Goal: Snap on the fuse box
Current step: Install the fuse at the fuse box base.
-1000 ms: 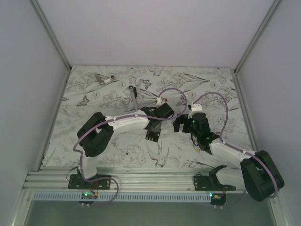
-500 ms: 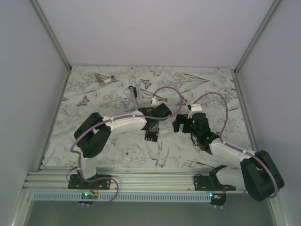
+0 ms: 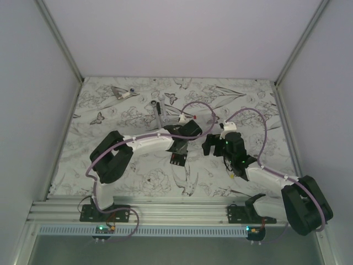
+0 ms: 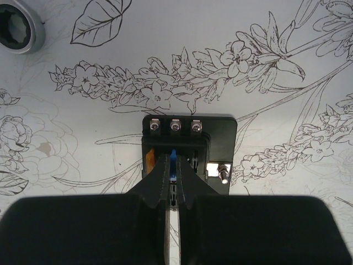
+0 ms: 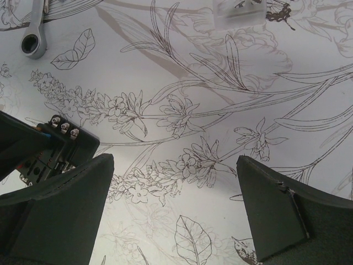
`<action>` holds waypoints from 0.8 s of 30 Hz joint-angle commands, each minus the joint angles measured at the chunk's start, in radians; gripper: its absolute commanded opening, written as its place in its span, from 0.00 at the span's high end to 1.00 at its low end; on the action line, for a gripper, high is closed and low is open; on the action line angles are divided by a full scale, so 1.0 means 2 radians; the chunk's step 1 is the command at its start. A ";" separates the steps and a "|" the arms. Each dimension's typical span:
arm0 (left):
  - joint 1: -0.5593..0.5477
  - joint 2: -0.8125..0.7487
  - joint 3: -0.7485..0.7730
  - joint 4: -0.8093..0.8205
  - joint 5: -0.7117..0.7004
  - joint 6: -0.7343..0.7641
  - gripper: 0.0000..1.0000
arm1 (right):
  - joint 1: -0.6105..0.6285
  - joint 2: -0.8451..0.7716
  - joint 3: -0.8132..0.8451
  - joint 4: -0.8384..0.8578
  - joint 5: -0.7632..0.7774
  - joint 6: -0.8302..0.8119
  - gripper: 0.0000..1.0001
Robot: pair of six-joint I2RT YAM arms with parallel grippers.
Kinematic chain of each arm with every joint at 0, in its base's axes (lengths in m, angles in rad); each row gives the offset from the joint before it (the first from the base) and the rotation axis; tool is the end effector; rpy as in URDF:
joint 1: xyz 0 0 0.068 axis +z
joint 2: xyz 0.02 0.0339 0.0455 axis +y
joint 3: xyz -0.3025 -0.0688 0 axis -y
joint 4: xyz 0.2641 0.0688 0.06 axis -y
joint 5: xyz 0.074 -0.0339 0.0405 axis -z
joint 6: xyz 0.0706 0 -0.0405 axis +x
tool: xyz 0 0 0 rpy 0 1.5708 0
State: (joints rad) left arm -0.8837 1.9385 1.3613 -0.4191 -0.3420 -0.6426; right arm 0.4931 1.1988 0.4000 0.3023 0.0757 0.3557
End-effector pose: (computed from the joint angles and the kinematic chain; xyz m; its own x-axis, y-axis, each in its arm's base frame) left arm 0.3095 -0.3399 0.1840 -0.7935 0.0770 -0.6037 0.1714 0.9801 -0.1003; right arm 0.2353 0.1204 0.1791 -0.5373 0.1055 -0.8368 -0.2414 0.9314 0.2724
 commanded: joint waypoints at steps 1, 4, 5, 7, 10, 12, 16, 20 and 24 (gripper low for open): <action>0.009 0.029 -0.016 -0.040 0.030 -0.027 1.00 | -0.003 0.007 0.004 0.010 -0.006 0.005 0.00; 0.012 0.029 -0.021 -0.044 0.019 -0.026 1.00 | -0.003 0.003 0.003 0.009 -0.006 0.005 0.00; 0.012 0.029 -0.021 -0.046 0.017 -0.024 1.00 | -0.004 0.002 0.003 0.010 -0.006 0.005 0.00; 0.012 0.026 -0.021 -0.048 0.011 -0.022 1.00 | -0.003 0.001 0.002 0.010 -0.007 0.005 0.00; 0.012 0.023 -0.017 -0.051 0.011 -0.020 1.00 | -0.003 0.003 0.002 0.011 -0.008 0.005 0.00; 0.008 0.023 -0.010 -0.053 0.012 -0.016 1.00 | -0.004 0.003 0.002 0.011 -0.008 0.005 0.00; -0.001 0.018 0.009 -0.059 0.011 -0.009 0.94 | -0.004 0.003 0.002 0.012 -0.009 0.005 0.00; -0.002 0.011 0.024 -0.065 0.009 -0.005 0.86 | -0.003 0.003 0.002 0.012 -0.010 0.006 0.00; -0.002 0.005 0.033 -0.068 0.004 -0.003 0.81 | -0.003 0.001 0.002 0.011 -0.010 0.006 0.00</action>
State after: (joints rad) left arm -0.8837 1.9438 1.3972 -0.4919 -0.3305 -0.6601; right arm 0.4931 1.2057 0.4000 0.3027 0.0608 0.3557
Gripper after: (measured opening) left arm 0.178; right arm 0.998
